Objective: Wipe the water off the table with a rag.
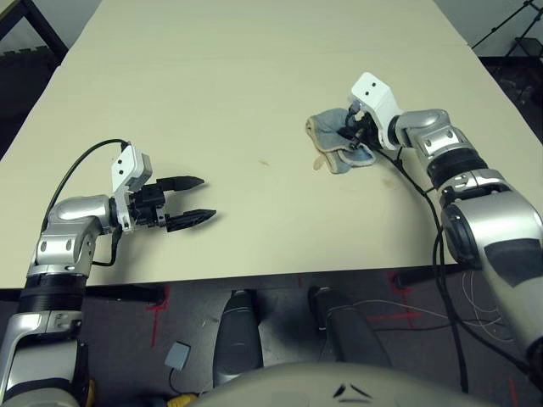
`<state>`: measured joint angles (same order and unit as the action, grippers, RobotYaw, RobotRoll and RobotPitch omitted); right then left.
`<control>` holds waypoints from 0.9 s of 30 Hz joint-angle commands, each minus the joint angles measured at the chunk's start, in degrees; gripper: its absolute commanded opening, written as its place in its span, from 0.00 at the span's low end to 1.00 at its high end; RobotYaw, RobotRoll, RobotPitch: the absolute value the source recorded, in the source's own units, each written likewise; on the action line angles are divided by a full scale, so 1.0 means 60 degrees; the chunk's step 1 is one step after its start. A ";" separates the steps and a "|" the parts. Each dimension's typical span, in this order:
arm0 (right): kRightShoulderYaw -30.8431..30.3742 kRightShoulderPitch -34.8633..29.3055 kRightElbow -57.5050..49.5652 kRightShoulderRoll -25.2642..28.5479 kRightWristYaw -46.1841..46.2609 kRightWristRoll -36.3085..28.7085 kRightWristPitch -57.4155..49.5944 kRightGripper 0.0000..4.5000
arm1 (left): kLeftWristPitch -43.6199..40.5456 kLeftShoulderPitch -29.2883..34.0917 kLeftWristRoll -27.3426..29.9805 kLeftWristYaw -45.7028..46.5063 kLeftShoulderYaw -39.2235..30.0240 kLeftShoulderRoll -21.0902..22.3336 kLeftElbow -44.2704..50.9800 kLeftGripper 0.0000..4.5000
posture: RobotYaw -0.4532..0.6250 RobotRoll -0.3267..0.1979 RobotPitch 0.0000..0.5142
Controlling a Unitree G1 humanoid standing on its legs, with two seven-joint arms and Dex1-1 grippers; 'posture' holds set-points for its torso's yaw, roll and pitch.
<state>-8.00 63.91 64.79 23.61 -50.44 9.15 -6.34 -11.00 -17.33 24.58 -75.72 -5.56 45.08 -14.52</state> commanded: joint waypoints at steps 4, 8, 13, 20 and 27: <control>-0.0260 -0.0748 -0.0645 0.0635 -0.0783 0.0138 -0.0772 0.02 | 0.0109 -0.0106 -0.0181 -0.0111 0.0172 -0.0097 -0.0297 1.00 | 0.29 0.62 0.31; 0.0151 -0.0721 -0.1183 0.0756 -0.1103 -0.0354 -0.1328 0.02 | 0.0144 -0.0121 -0.0196 -0.0151 0.0189 -0.0098 -0.0360 1.00 | 0.29 0.62 0.31; 0.0559 -0.0223 -0.2092 0.1244 -0.1937 -0.1042 -0.2512 0.02 | 0.0180 -0.0232 -0.0218 -0.0163 0.0229 -0.0148 -0.0478 1.00 | 0.29 0.62 0.31; 0.0447 0.0219 -0.2954 0.2509 -0.3003 -0.1242 -0.3543 0.02 | 0.0391 -0.0667 -0.0357 -0.0243 0.0252 -0.0225 -0.1044 1.00 | 0.26 0.62 0.27; 0.0505 -0.0335 -0.2785 0.3198 -0.2873 -0.1210 -0.3490 0.02 | 0.0651 -0.1166 -0.0512 -0.0351 0.0335 -0.0350 -0.1565 1.00 | 0.26 0.62 0.23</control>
<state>-5.92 62.88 47.37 42.06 -68.42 2.34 -27.71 -7.62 -24.42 22.45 -77.15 -4.21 43.24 -23.17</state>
